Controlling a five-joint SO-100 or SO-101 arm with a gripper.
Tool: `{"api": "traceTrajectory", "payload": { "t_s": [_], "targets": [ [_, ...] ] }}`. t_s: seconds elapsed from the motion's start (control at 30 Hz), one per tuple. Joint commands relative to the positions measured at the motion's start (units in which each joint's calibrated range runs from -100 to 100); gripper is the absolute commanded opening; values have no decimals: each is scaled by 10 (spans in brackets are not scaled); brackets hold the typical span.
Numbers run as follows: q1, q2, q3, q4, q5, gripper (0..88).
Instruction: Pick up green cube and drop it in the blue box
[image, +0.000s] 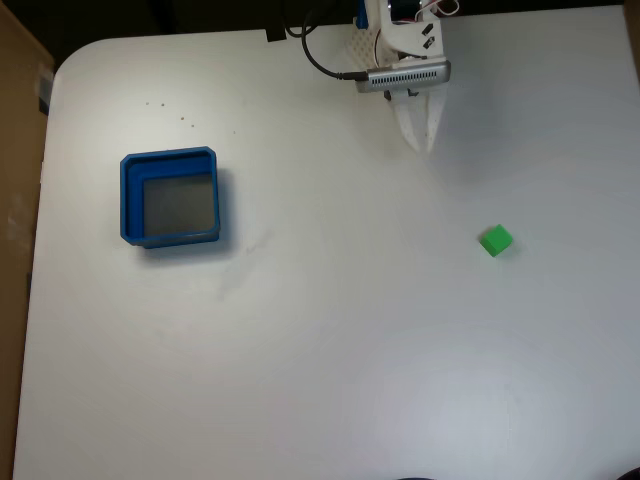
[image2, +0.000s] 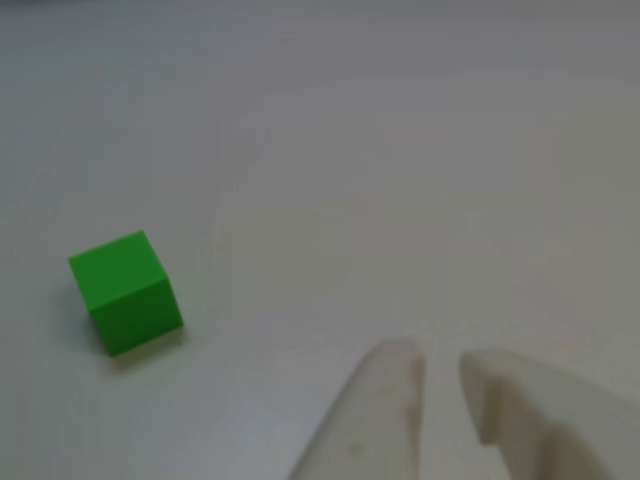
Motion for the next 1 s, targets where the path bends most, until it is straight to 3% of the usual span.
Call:
{"api": "traceTrajectory", "payload": {
  "t_s": [0.0,0.43,0.97],
  "targets": [
    [-26,-9,2,-10,-1,6],
    [-143,-9,2,-10,-1,6],
    [-155,12,-17,-11,-2,7]
  ]
}}
